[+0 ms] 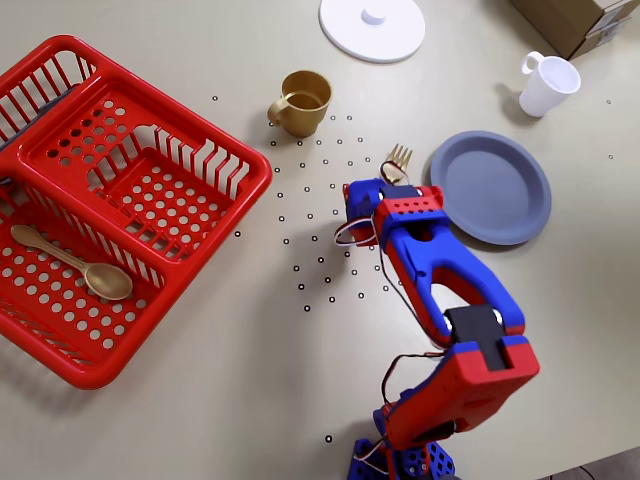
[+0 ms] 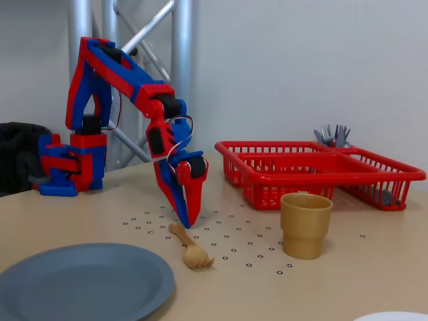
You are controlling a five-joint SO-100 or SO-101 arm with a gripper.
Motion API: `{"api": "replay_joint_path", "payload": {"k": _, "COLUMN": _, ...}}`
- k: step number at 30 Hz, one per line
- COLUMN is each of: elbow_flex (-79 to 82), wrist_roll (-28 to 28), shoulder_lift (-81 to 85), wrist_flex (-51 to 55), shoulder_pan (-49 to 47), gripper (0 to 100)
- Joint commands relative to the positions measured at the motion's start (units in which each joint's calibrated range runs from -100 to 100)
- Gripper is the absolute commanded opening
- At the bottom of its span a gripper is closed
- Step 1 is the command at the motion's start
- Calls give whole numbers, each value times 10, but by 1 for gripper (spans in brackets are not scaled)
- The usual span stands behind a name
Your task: Push the fork on the left side of the plate
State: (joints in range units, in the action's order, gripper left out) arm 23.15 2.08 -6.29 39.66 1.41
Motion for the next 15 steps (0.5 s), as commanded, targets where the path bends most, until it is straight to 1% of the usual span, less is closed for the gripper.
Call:
{"api": "replay_joint_path", "payload": {"k": 1, "elbow_flex": -23, "wrist_roll": 6, "shoulder_lift": 23, "wrist_flex": -13, "shoulder_pan": 17, "gripper": 0}}
{"api": "replay_joint_path", "payload": {"k": 15, "elbow_flex": 4, "wrist_roll": 31, "shoulder_lift": 61, "wrist_flex": -15, "shoulder_pan": 57, "gripper": 0}}
